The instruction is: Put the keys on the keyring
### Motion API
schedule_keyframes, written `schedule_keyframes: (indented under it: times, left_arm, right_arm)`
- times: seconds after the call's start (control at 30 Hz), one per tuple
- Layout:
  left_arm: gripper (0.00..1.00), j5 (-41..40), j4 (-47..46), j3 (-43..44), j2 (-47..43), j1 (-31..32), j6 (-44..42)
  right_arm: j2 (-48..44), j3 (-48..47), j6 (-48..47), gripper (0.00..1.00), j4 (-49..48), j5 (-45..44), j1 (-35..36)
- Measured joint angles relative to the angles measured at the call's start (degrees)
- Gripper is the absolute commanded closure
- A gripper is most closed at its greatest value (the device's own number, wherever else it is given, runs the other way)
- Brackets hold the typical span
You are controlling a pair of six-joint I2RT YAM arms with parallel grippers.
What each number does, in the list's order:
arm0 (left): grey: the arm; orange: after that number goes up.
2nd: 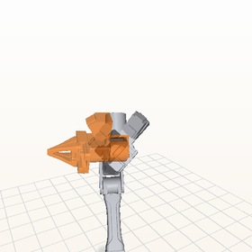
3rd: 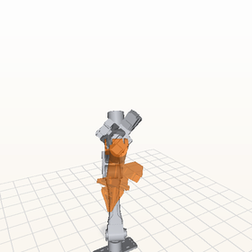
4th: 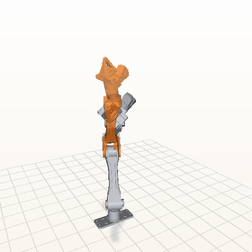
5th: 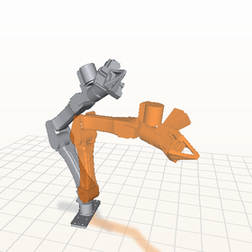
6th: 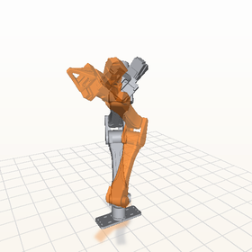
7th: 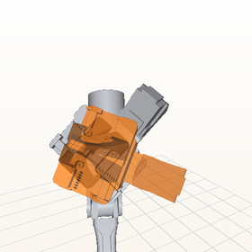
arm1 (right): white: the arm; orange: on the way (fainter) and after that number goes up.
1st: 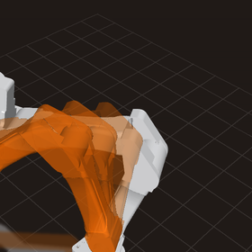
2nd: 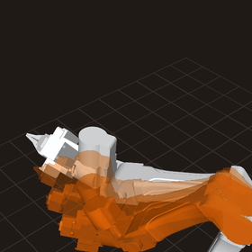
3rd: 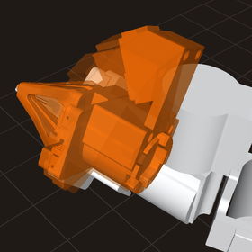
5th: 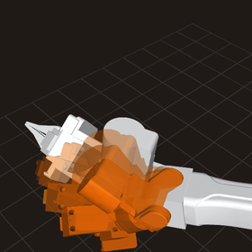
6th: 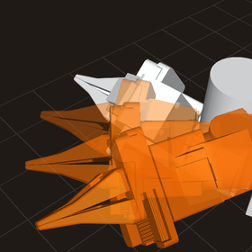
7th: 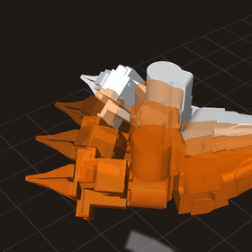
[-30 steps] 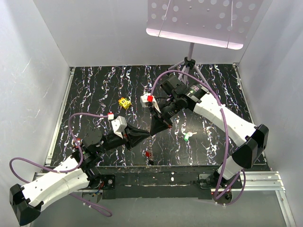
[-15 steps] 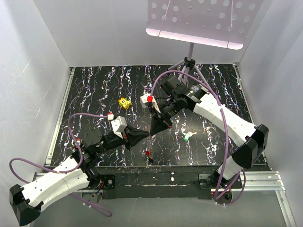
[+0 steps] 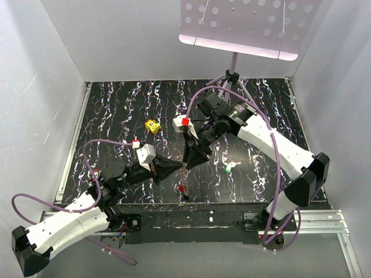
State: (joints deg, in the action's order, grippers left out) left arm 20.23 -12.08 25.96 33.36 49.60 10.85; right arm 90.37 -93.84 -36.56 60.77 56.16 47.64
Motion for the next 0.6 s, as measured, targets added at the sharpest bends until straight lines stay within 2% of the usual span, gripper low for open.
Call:
schedule_keyframes:
  times: [0.27,0.37,0.6]
  left_arm:
    - [1.00,0.59,-3.37,-5.31,-5.33,-0.04,-2.89]
    - [1.00,1.95,-5.81,-7.93,-7.87,-0.04,-4.52]
    - [1.00,3.50,-8.04,-8.11,-8.57,-0.07,-7.06]
  right_arm:
    - [-1.97,-0.13,-2.71,0.46,2.62,2.19,-3.37]
    - [-3.28,-0.11,-3.28,0.46,3.41,3.13,-7.61]
    - [-8.50,3.10,-3.96,0.43,3.78,5.42,-17.14]
